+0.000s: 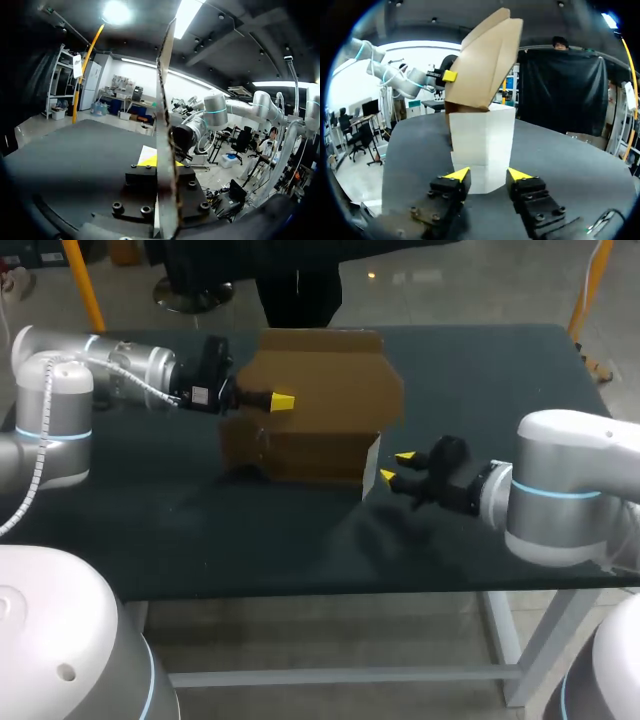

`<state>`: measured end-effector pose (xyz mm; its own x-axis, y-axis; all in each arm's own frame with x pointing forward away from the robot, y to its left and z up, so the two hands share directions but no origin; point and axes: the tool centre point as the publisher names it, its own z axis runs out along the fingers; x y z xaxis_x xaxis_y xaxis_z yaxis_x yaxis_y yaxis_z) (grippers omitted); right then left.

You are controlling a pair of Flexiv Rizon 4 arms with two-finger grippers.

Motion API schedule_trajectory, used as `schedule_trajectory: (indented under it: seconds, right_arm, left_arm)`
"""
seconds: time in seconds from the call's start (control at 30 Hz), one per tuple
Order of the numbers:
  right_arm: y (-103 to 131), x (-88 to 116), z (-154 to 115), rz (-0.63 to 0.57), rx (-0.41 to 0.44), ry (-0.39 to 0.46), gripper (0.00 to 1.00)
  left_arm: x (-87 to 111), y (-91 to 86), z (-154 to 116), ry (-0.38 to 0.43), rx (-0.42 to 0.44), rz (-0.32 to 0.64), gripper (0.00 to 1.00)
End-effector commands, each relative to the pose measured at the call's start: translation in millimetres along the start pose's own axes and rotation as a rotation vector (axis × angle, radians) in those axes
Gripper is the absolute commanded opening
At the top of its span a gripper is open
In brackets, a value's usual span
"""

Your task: Assemble the packaging by folding the flat box into shape, placing the metal phone stand inside, and closing the box properly

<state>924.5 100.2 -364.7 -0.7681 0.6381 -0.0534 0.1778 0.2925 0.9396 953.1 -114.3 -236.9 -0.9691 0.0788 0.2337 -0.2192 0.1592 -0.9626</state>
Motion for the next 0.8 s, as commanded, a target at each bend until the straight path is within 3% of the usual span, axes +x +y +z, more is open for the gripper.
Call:
schedule_trajectory:
  seconds: [0.03, 0.5, 0.8]
  right_arm:
    - [2.7, -1.5, 10.3, -0.007, 0.021, 0.059, 0.50]
    - [9.5, 8.5, 30.9, -0.029, 0.017, 0.085, 0.54]
    - [11.0, 11.6, 36.4, -0.022, 0.022, 0.059, 0.56]
  left_arm:
    - [-1.6, 4.2, 0.7, 0.004, 0.000, 0.000, 0.00]
    - [-1.6, 4.2, 0.7, 0.004, 0.000, 0.000, 0.00]
    - [-1.6, 4.2, 0.7, 0.004, 0.000, 0.000, 0.00]
